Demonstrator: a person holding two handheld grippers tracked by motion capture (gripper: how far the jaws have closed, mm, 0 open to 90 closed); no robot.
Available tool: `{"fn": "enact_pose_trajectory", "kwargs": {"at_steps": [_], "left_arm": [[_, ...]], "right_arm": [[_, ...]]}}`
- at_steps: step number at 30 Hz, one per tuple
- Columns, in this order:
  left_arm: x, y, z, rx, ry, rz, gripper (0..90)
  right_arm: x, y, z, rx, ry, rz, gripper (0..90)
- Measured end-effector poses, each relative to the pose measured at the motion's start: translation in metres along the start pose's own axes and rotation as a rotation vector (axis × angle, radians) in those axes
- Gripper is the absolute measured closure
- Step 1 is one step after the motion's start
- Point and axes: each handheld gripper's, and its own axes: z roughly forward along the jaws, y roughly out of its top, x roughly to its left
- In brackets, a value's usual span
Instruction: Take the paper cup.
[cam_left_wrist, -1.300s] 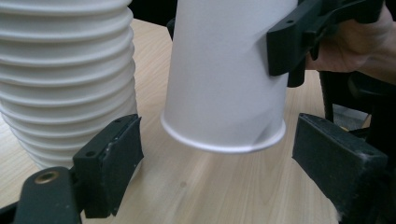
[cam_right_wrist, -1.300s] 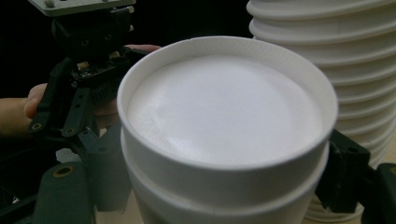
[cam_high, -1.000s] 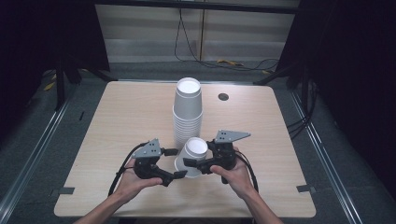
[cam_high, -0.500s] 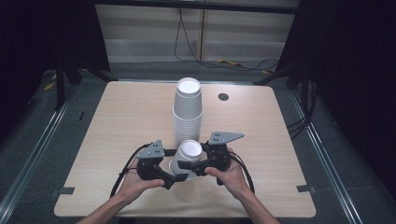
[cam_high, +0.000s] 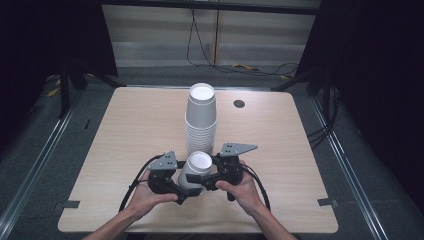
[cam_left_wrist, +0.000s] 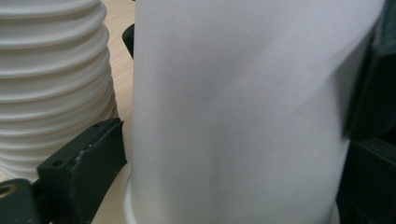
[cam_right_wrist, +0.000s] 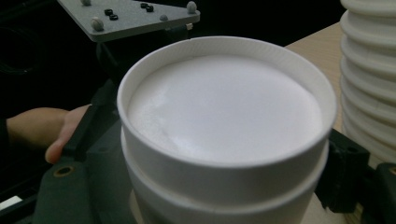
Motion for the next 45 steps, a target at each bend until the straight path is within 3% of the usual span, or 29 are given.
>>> {"fn": "enact_pose_trajectory", "kwargs": {"at_steps": [3,5,12,19,27,30,45], "left_arm": [[0.0,0.0,0.0,0.001,-0.007,0.002,2.8],[0.0,-0.001,0.0,-0.007,-0.03,0.008,9.5],[0.0,-0.002,-0.001,0.01,-0.022,0.022,11.4],[-0.002,-0.001,-0.004,0.038,-0.014,0.061,14.3],[-0.003,-0.001,-0.005,0.059,-0.021,0.063,15.8],[-0.002,-0.001,-0.006,0.065,-0.019,0.059,16.0],[0.003,0.0,-0.014,0.1,-0.004,0.05,16.1]], "right_arm": [[0.0,0.0,0.002,-0.005,0.006,0.001,21.2],[0.001,-0.001,0.002,-0.006,0.002,-0.003,21.2],[0.0,-0.003,0.002,-0.007,-0.001,-0.004,21.1],[-0.001,-0.003,0.002,0.009,0.018,-0.003,20.5],[0.0,-0.004,0.002,0.035,0.027,0.015,19.1],[0.001,-0.003,0.001,0.034,0.019,0.021,14.6],[-0.002,0.0,-0.006,0.034,0.006,0.0,13.6]]}}
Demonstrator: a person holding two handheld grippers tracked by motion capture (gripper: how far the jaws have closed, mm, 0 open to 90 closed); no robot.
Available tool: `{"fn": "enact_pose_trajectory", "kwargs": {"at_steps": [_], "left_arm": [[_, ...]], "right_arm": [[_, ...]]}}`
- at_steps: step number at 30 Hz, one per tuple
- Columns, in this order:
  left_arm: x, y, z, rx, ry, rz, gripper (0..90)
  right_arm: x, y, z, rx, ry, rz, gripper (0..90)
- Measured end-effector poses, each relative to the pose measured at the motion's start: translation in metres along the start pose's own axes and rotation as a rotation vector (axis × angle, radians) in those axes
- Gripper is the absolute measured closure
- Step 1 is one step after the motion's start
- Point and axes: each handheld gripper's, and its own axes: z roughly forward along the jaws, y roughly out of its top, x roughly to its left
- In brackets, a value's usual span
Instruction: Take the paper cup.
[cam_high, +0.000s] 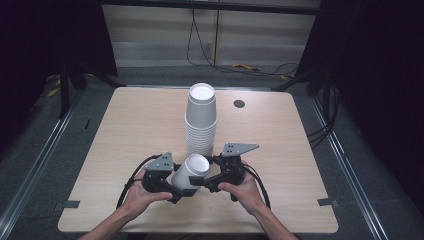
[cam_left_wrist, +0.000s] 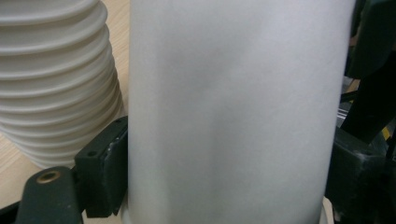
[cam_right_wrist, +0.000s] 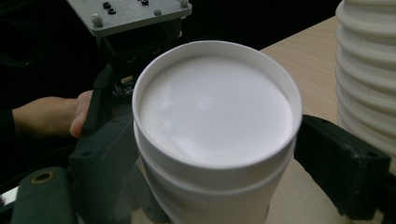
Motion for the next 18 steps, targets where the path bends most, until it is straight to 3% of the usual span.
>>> {"fn": "enact_pose_trajectory", "kwargs": {"at_steps": [18], "left_arm": [[0.005,0.0,-0.004,0.063,0.016,-0.003,16.3]], "right_arm": [[-0.005,0.006,-0.016,0.037,-0.041,-0.036,14.1]]}}
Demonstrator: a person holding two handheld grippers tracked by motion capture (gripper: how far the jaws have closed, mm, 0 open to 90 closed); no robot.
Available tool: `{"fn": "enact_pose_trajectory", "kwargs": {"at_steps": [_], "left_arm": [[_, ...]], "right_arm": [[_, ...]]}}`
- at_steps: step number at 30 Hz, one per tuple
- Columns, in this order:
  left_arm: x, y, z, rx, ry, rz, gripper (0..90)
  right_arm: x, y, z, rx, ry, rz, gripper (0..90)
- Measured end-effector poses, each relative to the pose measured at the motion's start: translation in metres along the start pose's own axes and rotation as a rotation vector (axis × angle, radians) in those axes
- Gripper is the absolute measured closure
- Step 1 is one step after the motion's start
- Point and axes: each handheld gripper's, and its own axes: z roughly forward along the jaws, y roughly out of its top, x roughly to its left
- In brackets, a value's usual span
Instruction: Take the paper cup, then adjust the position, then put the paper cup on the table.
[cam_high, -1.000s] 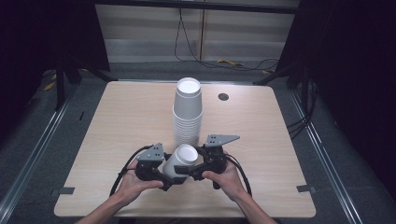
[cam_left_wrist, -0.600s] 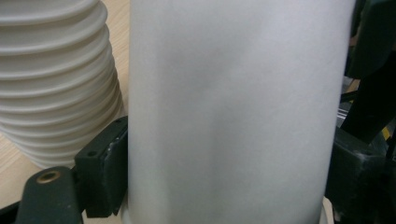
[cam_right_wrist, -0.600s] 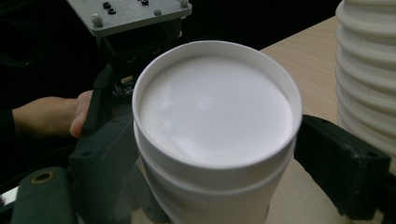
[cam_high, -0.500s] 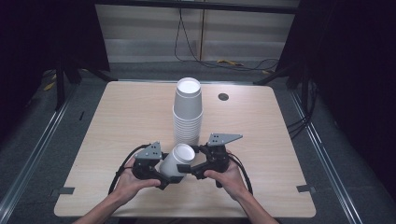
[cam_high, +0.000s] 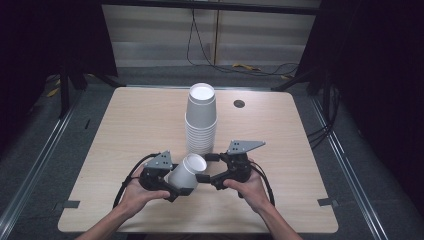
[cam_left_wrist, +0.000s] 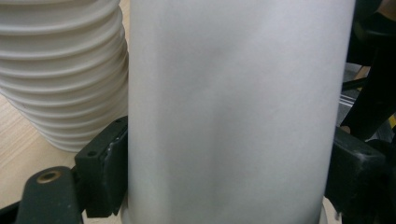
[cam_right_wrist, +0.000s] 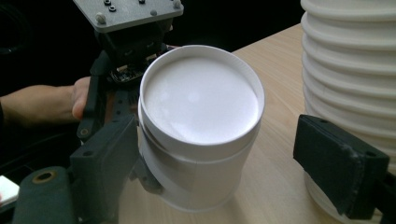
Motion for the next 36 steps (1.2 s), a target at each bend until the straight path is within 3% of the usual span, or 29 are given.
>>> {"fn": "enact_pose_trajectory", "kwargs": {"at_steps": [9,13,20,24,36], "left_arm": [[0.002,0.0,-0.002,0.031,0.017,0.002,16.4],[0.0,0.0,-0.004,0.021,0.025,0.003,16.5],[-0.001,0.0,-0.001,0.086,0.032,0.018,16.8],[-0.001,0.0,0.0,0.106,0.027,0.013,16.8],[-0.004,0.007,0.004,0.156,0.03,0.03,16.8]], "right_arm": [[-0.001,0.0,-0.005,0.046,-0.017,-0.017,13.9],[-0.001,0.004,-0.011,0.098,-0.022,-0.049,13.8],[-0.001,0.004,-0.017,0.187,-0.055,-0.079,14.0],[0.0,0.003,-0.014,0.222,-0.052,-0.086,14.4],[0.002,0.004,-0.012,0.284,-0.039,-0.108,14.7]]}}
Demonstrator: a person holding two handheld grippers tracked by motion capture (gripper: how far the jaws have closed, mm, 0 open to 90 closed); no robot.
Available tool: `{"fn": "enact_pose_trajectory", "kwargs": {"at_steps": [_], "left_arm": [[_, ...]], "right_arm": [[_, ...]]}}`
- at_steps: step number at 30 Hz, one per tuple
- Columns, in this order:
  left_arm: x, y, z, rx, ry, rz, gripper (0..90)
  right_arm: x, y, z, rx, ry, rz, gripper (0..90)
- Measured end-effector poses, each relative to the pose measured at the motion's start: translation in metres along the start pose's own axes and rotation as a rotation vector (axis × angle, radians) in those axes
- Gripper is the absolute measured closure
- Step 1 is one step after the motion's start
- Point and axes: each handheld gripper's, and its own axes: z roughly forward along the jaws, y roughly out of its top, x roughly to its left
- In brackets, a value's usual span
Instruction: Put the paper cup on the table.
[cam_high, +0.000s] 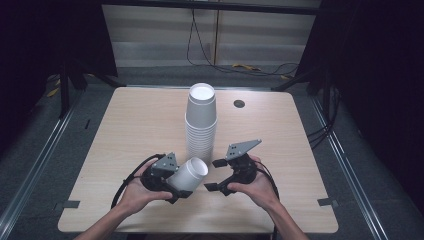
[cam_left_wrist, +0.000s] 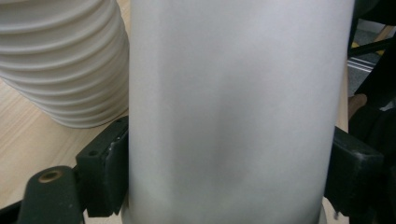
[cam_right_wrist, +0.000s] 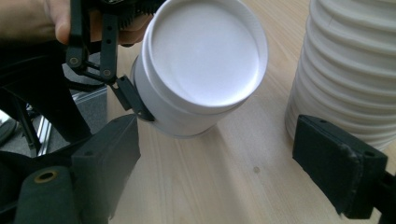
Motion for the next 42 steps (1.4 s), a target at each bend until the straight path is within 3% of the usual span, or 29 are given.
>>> {"fn": "enact_pose_trajectory", "kwargs": {"at_steps": [9,19,28,34,35,36,42], "left_arm": [[-0.003,0.003,0.004,0.076,0.003,0.052,17.0],[-0.011,0.011,0.012,0.153,0.006,0.11,17.0],[-0.015,0.028,0.019,0.284,0.024,0.231,16.8],[-0.017,0.03,0.028,0.292,0.011,0.23,16.6],[-0.016,0.031,0.028,0.309,0.01,0.253,16.4],[-0.017,0.031,0.03,0.3,0.01,0.242,16.3],[-0.021,0.03,0.033,0.345,-0.001,0.275,16.3]], "right_arm": [[0.0,0.0,0.003,0.06,0.038,-0.035,14.1],[0.006,0.0,0.009,0.165,0.029,-0.093,19.7],[0.009,0.0,0.01,0.236,0.002,-0.132,20.3],[0.008,-0.003,0.015,0.289,-0.002,-0.143,18.6],[0.009,-0.003,0.016,0.297,-0.002,-0.135,18.3],[0.009,-0.003,0.016,0.302,-0.004,-0.138,18.0],[0.01,-0.004,0.019,0.323,0.003,-0.147,17.3]]}}
